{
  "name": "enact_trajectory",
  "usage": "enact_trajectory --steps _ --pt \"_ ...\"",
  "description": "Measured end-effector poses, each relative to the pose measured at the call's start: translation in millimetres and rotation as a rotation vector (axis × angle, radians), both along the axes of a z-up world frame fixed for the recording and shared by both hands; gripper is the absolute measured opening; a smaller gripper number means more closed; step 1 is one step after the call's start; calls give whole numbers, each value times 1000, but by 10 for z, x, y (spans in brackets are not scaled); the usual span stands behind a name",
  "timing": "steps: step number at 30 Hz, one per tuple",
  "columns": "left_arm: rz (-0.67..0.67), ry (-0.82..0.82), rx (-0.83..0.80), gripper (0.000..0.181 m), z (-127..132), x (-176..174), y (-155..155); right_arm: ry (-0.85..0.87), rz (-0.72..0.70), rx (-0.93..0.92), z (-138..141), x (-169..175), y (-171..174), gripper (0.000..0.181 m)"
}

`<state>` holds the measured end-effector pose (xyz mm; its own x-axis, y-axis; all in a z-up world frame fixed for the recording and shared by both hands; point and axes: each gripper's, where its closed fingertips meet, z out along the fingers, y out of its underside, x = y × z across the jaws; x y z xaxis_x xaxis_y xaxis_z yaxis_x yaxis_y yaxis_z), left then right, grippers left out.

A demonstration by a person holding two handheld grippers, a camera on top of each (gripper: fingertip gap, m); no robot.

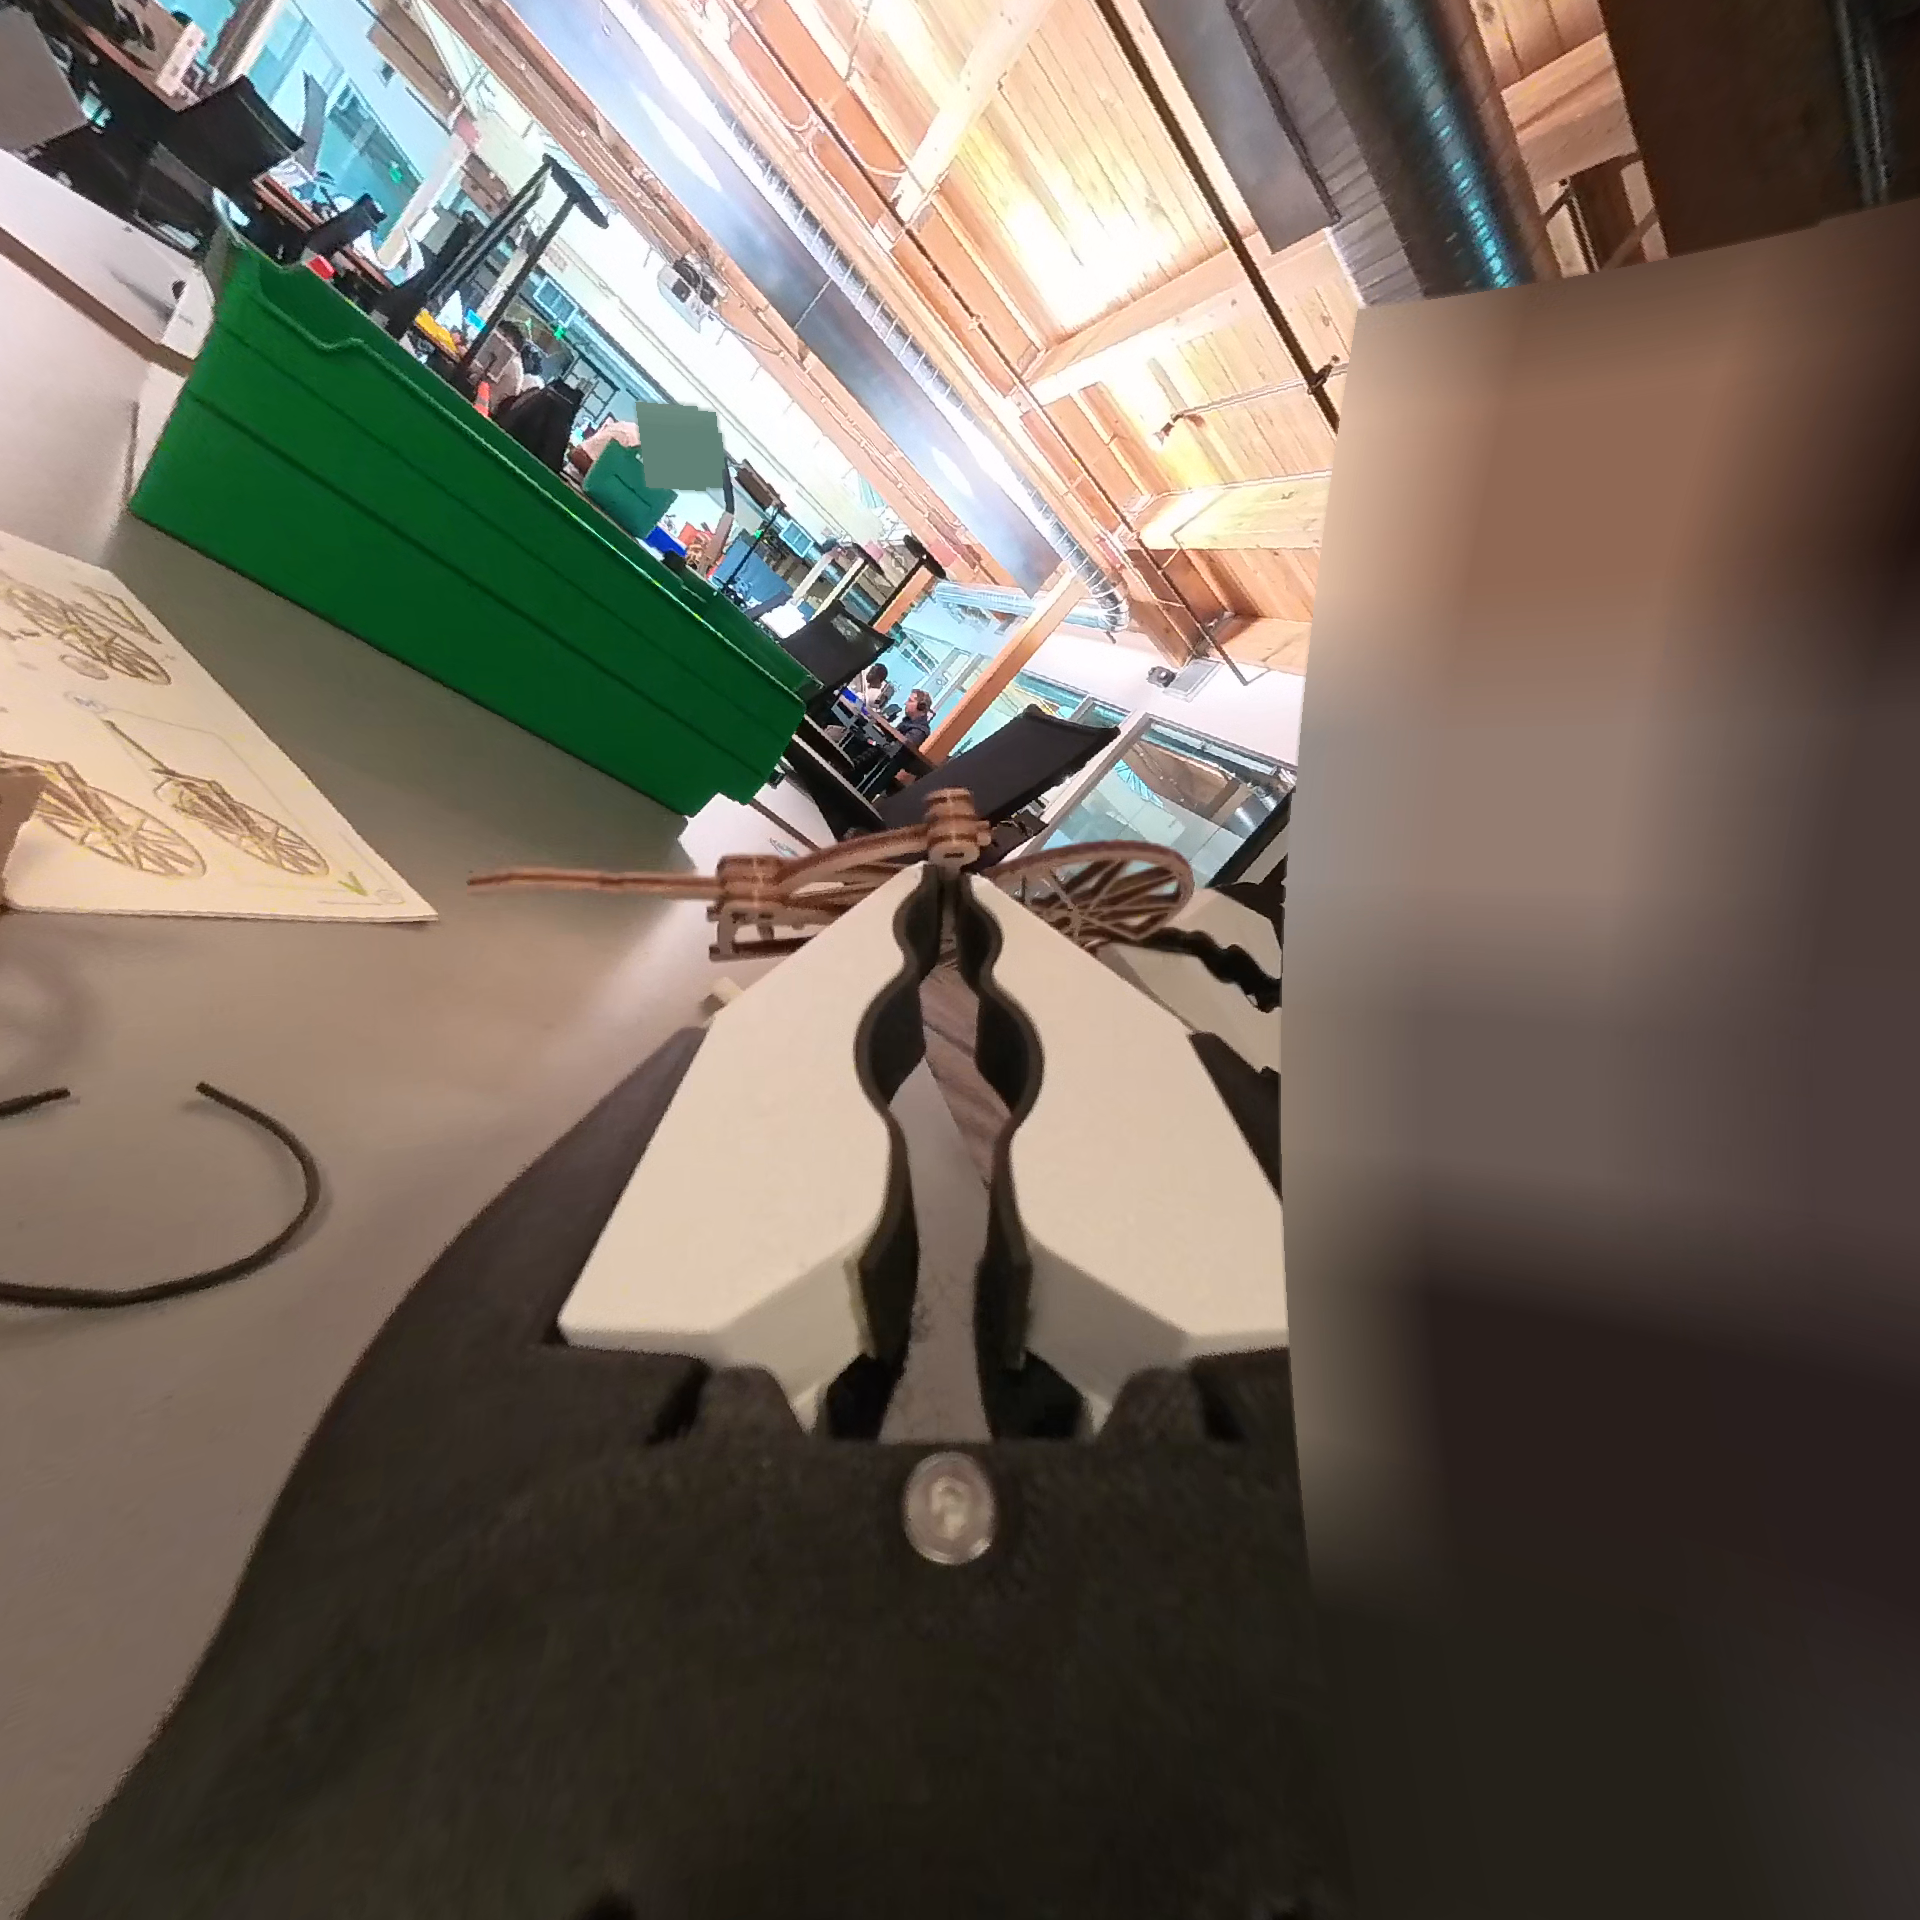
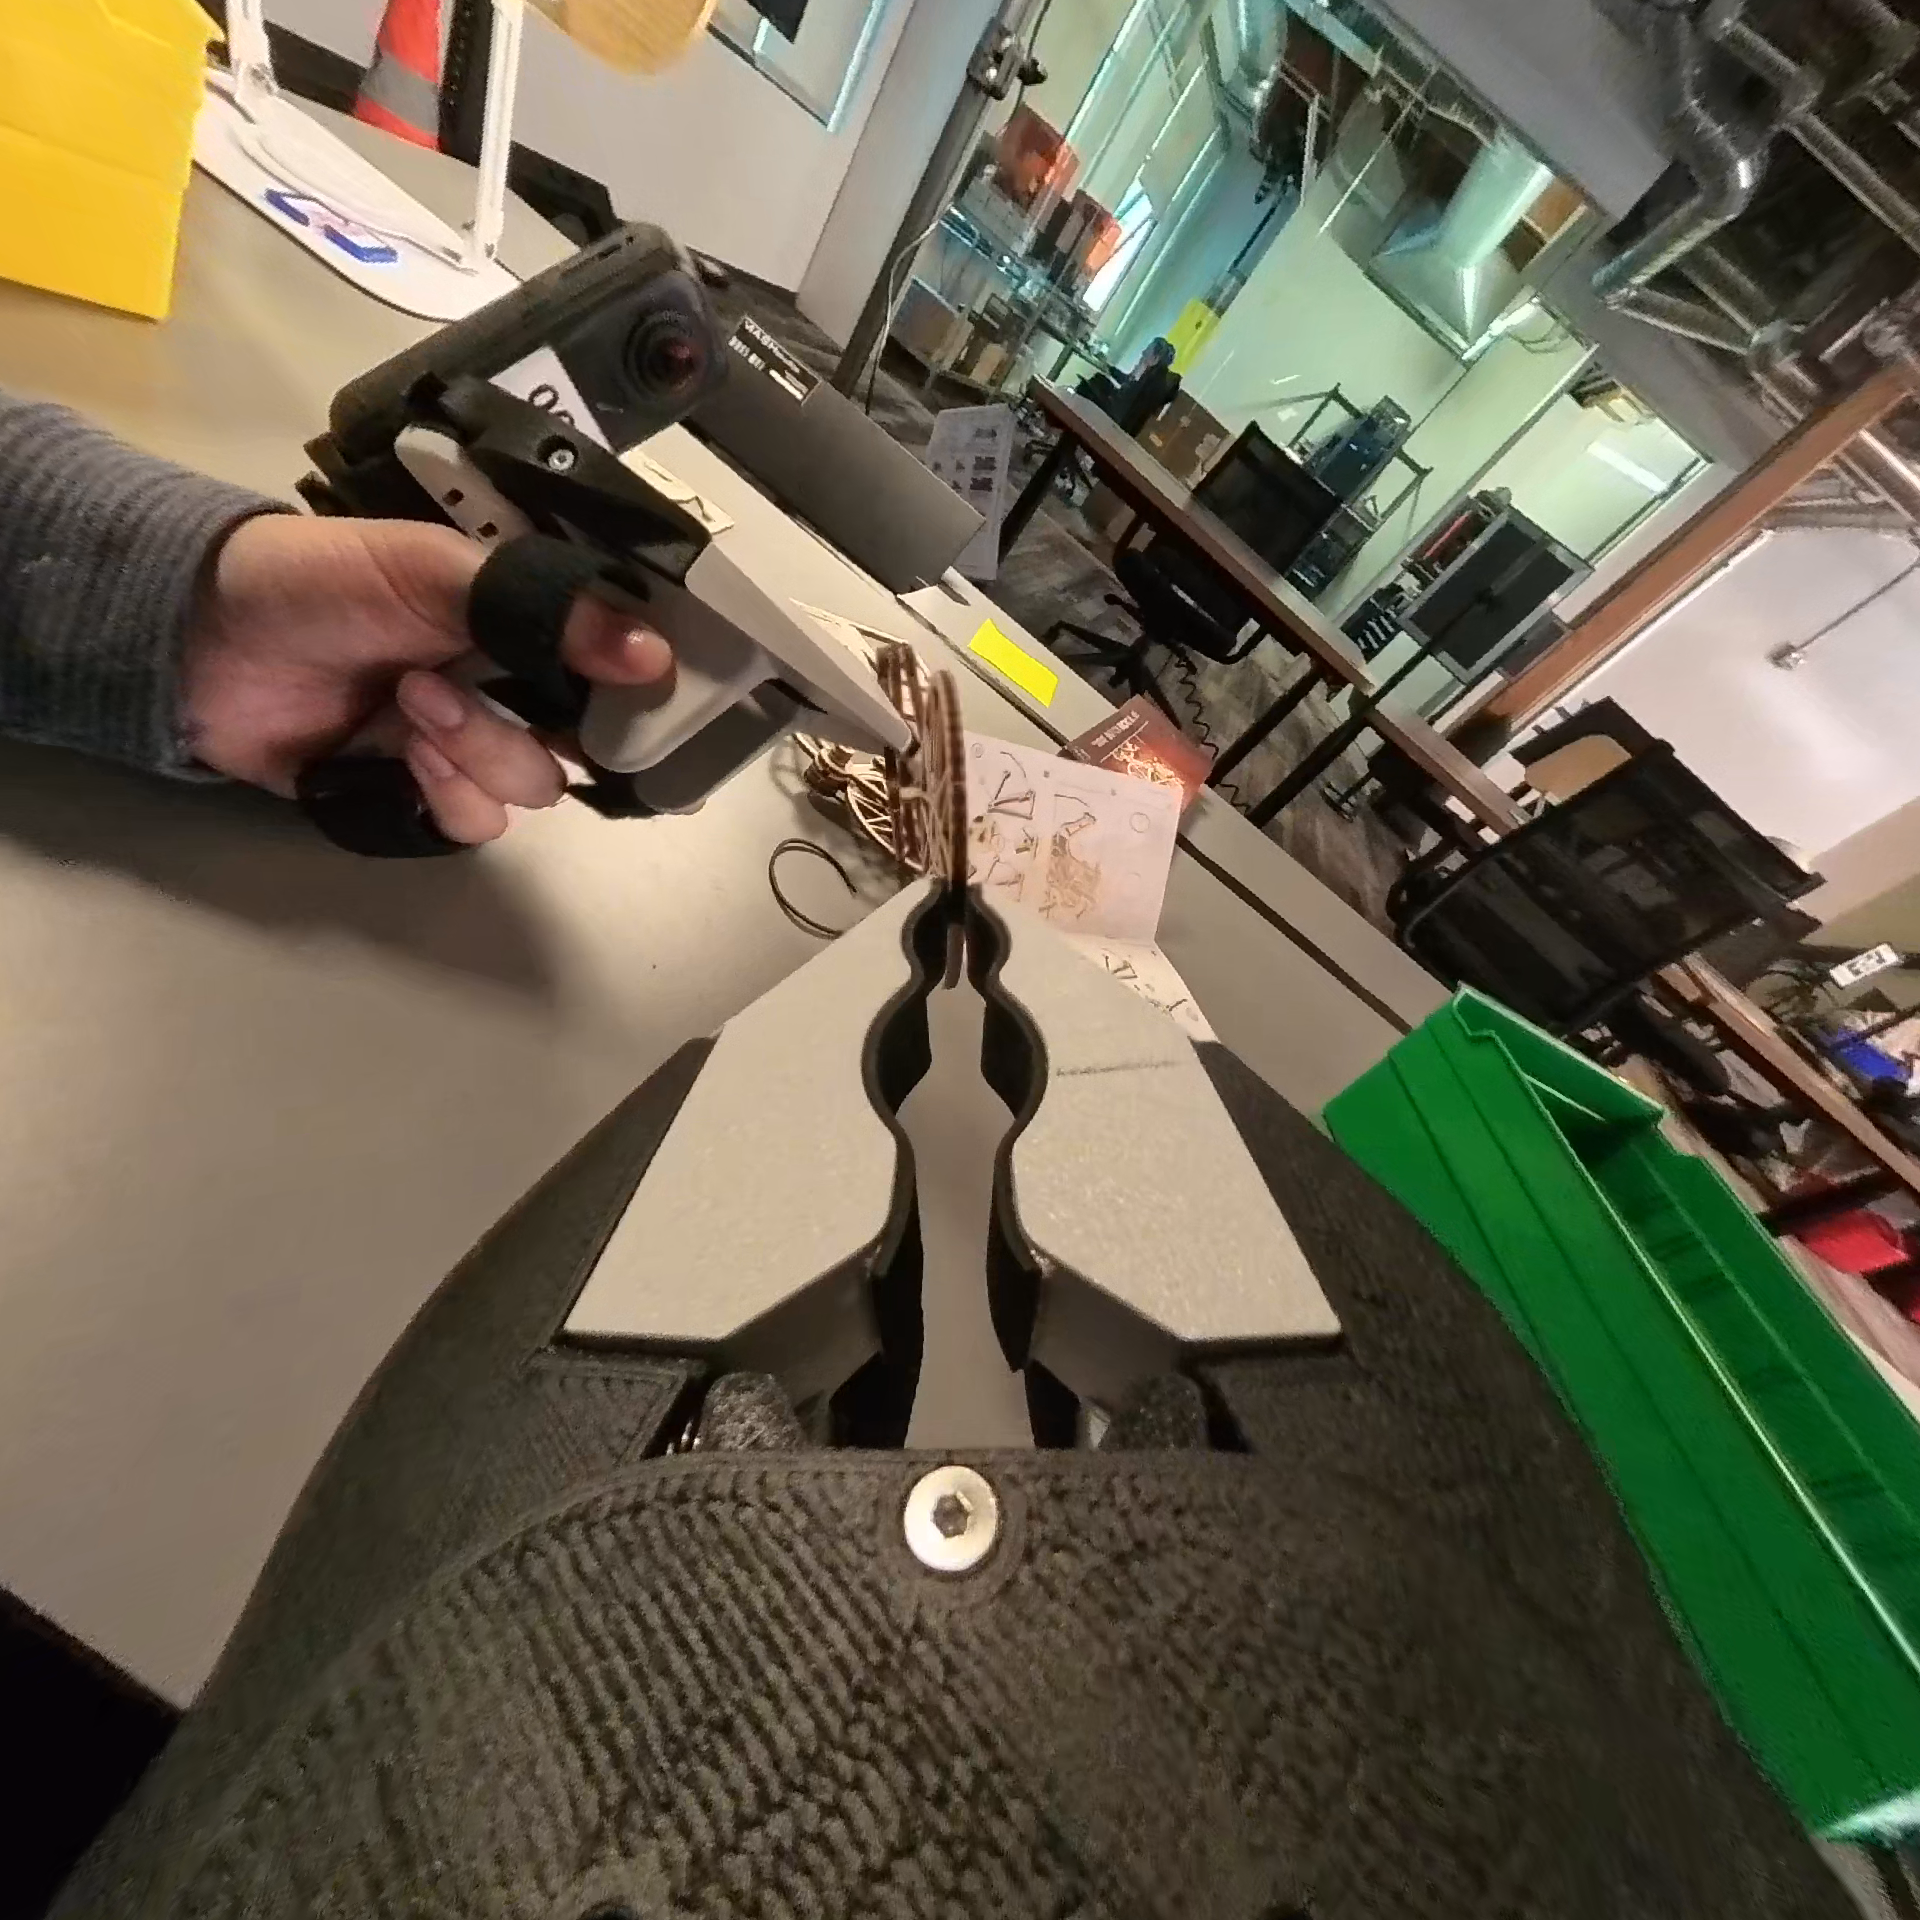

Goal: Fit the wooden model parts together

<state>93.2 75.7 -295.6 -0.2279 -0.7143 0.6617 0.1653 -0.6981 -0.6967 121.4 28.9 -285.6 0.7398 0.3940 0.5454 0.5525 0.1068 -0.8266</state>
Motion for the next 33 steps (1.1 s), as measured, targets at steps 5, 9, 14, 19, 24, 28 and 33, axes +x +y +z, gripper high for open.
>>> enact_trajectory --steps 5,9,14,19,24,28,33 --pt "20 31 -17 1 -40 32 9 28 -21 25 53 -19 23 0" --pt "21 13 -67 1 -35 22 39 -18 -31 56 46 -31 41 0" --pt "0 -7 -94 1 -18 2 52 -118 -37 114 49 -48 43 0" --pt "-3 -7 -56 1 -2 -9 34 -136 -23 90 43 -15 43 0" --pt "9 -9 -8 1 26 -19 20 -134 -31 6 -69 112 71 0" --pt "84 51 129 1 20 4 0 -171 14 80 -9 1 -1 0" --pt "135 70 199 1 20 -14 20 -215 -20 142 -62 15 36 0"
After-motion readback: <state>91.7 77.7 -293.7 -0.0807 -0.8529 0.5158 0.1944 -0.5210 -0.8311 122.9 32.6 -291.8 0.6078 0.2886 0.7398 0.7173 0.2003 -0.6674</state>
